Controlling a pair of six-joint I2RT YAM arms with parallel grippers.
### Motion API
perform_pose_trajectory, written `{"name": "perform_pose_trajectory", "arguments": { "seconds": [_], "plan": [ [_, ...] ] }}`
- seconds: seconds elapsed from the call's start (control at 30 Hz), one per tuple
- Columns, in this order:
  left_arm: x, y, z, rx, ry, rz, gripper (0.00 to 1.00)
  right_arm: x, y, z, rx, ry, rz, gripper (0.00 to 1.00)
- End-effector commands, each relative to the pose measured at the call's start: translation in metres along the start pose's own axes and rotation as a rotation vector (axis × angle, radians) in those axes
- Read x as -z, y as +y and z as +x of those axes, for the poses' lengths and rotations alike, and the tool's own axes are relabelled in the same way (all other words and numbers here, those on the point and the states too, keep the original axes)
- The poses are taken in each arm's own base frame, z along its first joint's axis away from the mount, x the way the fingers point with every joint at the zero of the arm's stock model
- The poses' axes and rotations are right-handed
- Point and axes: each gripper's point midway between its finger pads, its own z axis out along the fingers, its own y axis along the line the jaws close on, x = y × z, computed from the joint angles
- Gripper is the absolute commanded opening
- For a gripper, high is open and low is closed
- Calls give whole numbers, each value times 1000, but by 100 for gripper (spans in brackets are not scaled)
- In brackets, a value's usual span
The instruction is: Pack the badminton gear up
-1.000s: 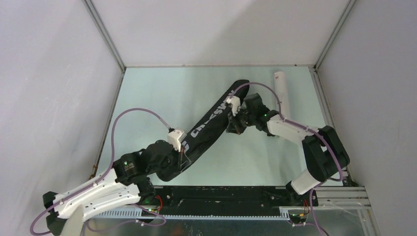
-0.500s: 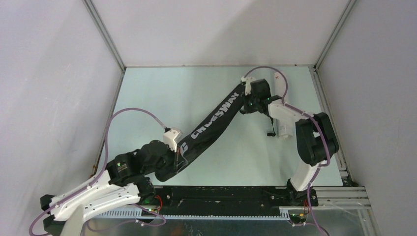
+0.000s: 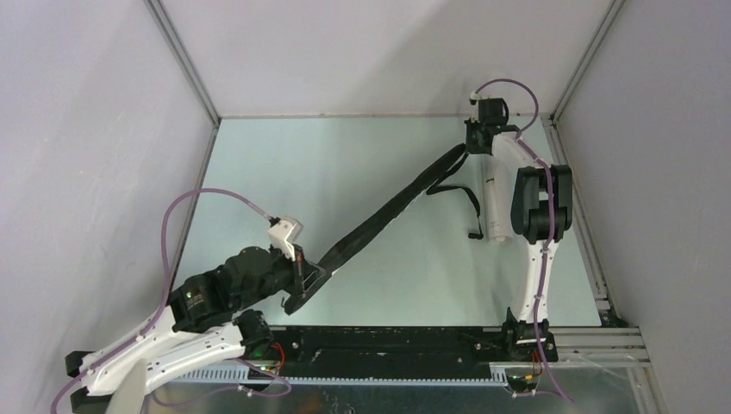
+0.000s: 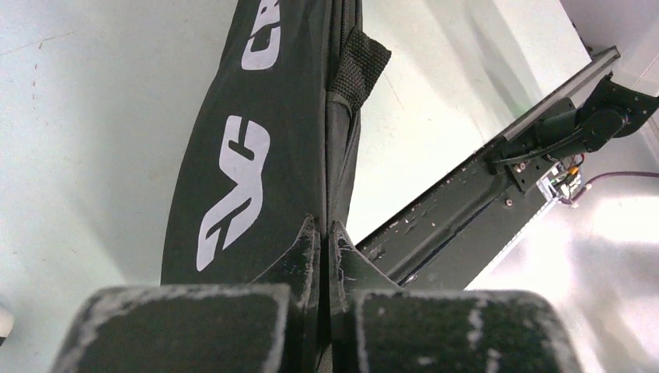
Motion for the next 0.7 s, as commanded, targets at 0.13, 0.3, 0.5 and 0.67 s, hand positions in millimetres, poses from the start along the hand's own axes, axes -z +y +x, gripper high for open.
{"name": "perform_pose_trajectory", "arguments": {
  "seconds": [0.13, 0.3, 0.5, 0.67],
  "plan": [
    [18, 5, -23, -15, -66, -41, 0, 4, -71, -75, -19, -221, -46, 0],
    [-17, 32, -69, -71, -251, -281, 0, 47, -29, -108, 60, -342, -257, 43],
    [-92, 10, -80, -372, -203, -257, 0, 102, 0, -110, -21, -403, -386, 91],
    [-137, 6, -69, -514, -133, -250, 0, 173, 7, -98, -83, -500, -402, 99]
  ]
}}
